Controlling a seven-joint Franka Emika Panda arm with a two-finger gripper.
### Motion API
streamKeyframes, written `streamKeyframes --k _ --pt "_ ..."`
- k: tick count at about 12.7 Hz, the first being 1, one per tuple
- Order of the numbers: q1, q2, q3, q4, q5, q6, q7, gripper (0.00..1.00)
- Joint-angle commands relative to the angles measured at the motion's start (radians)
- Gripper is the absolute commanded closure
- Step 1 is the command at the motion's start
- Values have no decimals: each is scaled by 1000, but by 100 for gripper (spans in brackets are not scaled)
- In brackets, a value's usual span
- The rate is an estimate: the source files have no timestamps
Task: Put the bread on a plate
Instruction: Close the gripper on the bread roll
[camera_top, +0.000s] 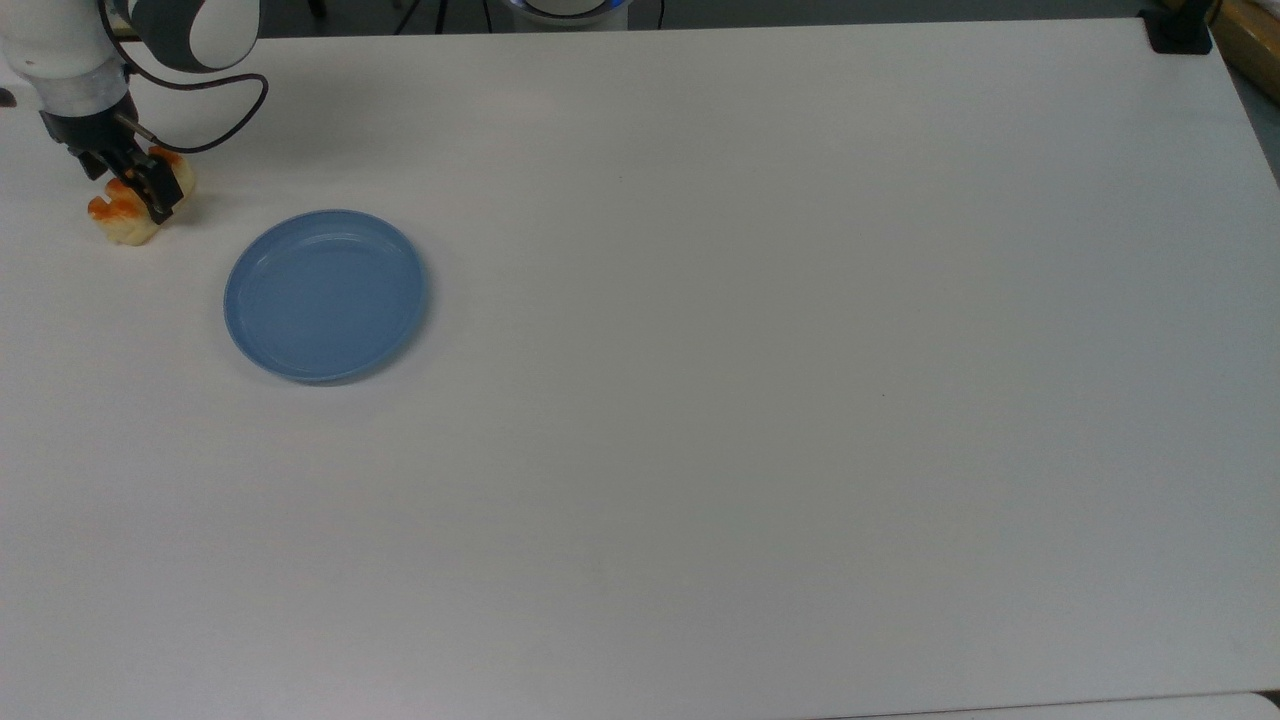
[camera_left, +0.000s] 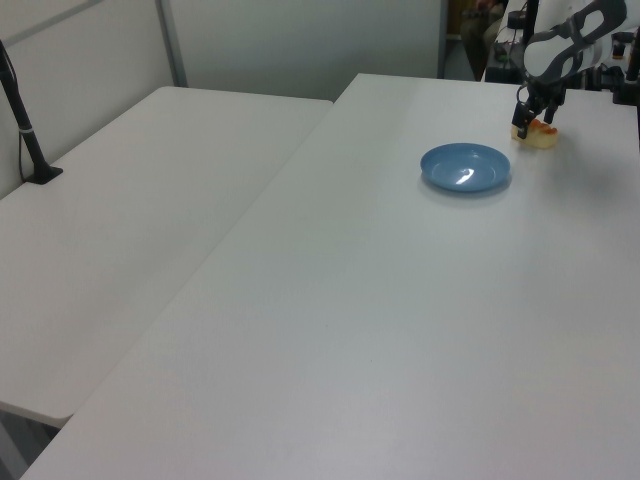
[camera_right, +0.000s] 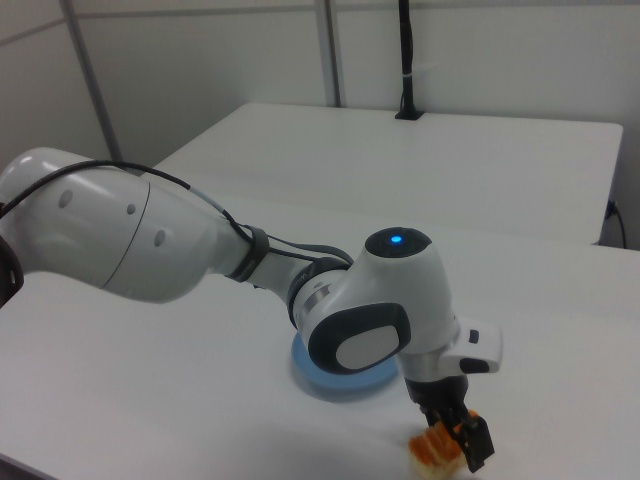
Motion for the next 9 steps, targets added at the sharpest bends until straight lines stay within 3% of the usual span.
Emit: streamKeyframes --k 1,2,6,9 --pt "8 -4 2 -16 27 28 -38 57" --pt "8 -4 4 -16 27 28 -39 64" --pt "35 -22 7 13 28 -9 -18 65" --pt "71 -30 33 61 76 -49 54 65"
